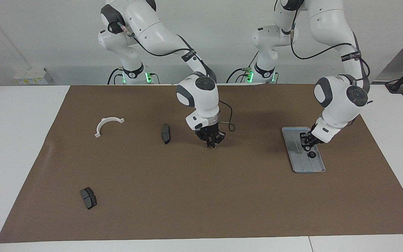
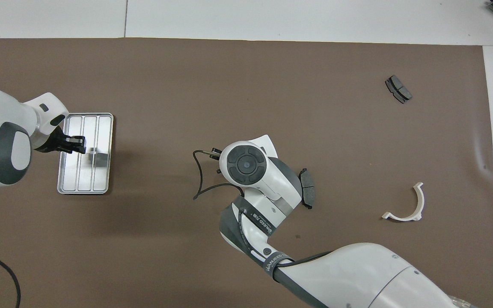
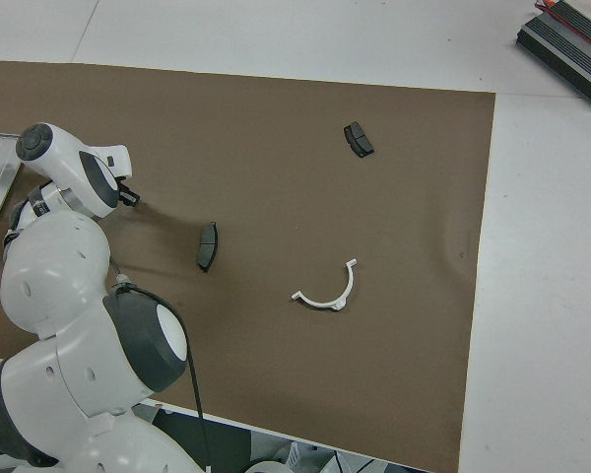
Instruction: Pick bearing gear from pile to tray
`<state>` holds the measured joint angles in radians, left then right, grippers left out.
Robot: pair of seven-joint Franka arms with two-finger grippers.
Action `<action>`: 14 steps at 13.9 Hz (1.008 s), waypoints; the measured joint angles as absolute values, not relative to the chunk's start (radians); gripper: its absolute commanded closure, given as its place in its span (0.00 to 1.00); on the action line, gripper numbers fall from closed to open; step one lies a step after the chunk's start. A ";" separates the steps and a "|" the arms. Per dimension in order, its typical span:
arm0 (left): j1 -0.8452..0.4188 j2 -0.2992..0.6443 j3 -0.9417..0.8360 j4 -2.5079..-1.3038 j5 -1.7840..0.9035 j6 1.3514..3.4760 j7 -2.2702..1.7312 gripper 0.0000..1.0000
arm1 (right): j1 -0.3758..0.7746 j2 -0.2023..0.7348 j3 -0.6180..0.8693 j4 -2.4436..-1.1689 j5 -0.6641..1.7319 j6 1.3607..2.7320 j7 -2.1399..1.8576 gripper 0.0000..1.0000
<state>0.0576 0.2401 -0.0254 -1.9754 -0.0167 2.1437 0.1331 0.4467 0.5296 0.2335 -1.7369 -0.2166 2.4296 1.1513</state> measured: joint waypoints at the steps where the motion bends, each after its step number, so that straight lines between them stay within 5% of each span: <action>1: 0.059 0.231 -0.026 -1.996 -0.017 2.144 0.143 0.70 | 0.446 0.530 0.231 -1.735 -0.218 2.430 1.151 0.00; 3: 0.062 0.215 -0.026 -2.034 -0.017 2.143 0.161 0.61 | 0.440 0.529 0.225 -1.723 -0.219 2.430 1.151 0.00; 7: 0.094 0.201 -0.025 -2.062 -0.017 2.143 0.239 0.05 | 0.356 0.475 0.219 -1.711 -0.226 2.382 1.055 0.00; 14: -0.006 0.192 -0.052 -1.988 -0.019 2.169 0.061 0.05 | 0.143 0.244 0.219 -1.710 -0.225 2.114 0.671 0.00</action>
